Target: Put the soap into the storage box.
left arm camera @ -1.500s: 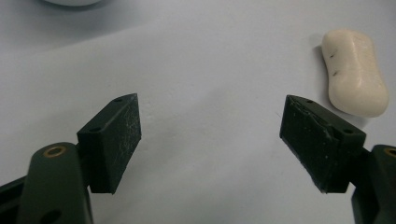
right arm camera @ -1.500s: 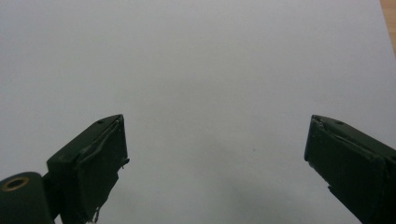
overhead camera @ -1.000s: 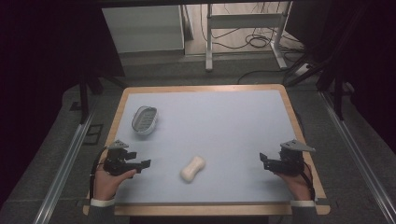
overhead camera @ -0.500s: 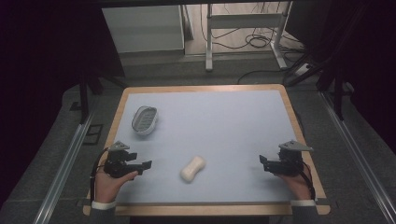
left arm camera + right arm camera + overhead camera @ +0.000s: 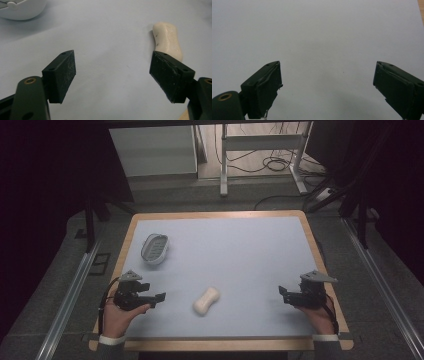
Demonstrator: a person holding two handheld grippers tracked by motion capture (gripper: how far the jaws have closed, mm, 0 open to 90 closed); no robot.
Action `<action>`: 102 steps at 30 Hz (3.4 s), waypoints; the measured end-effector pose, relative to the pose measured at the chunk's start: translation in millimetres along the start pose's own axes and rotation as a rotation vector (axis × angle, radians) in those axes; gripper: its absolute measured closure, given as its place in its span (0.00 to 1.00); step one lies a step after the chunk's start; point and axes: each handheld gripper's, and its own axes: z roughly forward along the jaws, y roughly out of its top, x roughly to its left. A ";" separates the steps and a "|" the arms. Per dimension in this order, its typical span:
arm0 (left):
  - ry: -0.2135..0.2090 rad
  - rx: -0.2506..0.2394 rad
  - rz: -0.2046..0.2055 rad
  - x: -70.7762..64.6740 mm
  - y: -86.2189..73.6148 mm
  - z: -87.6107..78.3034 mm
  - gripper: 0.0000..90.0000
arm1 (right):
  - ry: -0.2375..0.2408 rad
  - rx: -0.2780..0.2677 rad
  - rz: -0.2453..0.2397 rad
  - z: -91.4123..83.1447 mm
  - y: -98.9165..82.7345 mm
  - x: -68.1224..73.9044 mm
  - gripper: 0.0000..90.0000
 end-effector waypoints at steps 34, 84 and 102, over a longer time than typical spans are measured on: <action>-0.054 0.099 0.059 -35.9 29.0 23.0 0.22 | -0.002 0.014 -0.004 0.1 -2.2 0.6 0.09; -0.083 0.265 0.162 -93.9 52.3 105.0 0.28 | -0.032 0.033 0.000 -0.6 -6.2 -2.4 0.09; -0.013 0.390 0.205 -106.5 52.7 128.8 0.37 | -0.044 0.030 -0.003 -0.4 -6.7 -3.2 0.09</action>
